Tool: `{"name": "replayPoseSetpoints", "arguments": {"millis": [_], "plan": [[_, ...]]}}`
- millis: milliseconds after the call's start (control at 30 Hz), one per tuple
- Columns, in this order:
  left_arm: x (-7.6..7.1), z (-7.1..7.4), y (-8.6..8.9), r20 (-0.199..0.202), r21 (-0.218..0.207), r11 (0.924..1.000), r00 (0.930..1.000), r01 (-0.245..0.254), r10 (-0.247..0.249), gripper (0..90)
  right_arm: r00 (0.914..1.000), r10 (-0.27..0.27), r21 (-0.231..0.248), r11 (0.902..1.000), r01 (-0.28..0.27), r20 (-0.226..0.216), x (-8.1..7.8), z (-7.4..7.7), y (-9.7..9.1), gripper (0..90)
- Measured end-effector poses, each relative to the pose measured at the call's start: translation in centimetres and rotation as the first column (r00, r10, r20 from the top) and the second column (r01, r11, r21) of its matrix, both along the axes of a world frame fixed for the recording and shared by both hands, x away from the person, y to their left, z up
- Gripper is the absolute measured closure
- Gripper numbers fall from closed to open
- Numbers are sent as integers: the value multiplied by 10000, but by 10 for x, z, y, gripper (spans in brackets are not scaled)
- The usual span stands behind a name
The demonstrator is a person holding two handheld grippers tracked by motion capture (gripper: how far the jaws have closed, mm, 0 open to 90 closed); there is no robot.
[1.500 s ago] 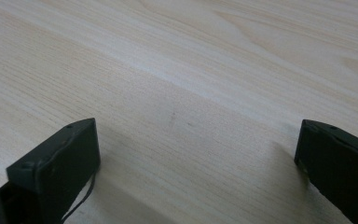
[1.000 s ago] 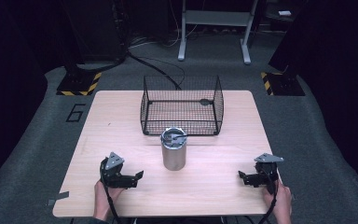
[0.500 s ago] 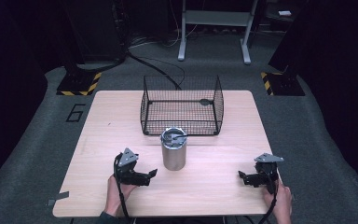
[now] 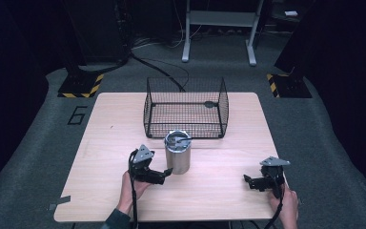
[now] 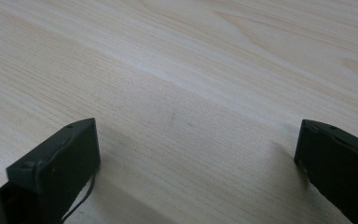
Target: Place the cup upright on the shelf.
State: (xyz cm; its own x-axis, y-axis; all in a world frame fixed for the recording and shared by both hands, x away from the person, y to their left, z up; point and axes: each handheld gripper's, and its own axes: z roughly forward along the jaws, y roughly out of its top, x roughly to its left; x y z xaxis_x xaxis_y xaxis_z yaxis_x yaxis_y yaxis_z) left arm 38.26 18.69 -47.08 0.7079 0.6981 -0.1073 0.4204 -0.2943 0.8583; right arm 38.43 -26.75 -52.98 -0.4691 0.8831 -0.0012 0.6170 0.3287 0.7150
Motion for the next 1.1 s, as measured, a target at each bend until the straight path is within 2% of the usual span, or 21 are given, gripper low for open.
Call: {"name": "replayPoseSetpoints", "arguments": {"millis": [67,267,533,600,667,700,900,1100], "plan": [[2,1,-1,41,31,10000,10000,77,-77,0,10000,2,-2,10000,-2,-1,0,0,0,0],[12,4,-13,37,-583,9982,9999,169,-167,0,10000,3,-3,10000,-3,-2,0,0,0,0],[20,10,-27,240,-550,9980,9992,324,-311,0,10000,2,0,10000,-2,1,0,0,0,0],[22,9,-31,347,-626,9977,9991,252,-231,0,10000,2,-2,10000,-2,1,0,0,0,0],[23,9,-34,284,-780,9967,9994,204,-182,0,10000,2,-1,10000,-2,1,0,0,0,0],[25,9,-34,375,-659,9975,9990,263,-239,0,10000,2,-1,10000,-2,2,0,0,0,0],[28,8,-39,594,-826,9966,9982,82,-33,0,10000,3,0,10000,-3,-1,0,0,0,0],[33,5,-45,781,-786,9969,9968,-95,157,0,10000,0,1,10000,0,-2,0,0,0,0]]}}
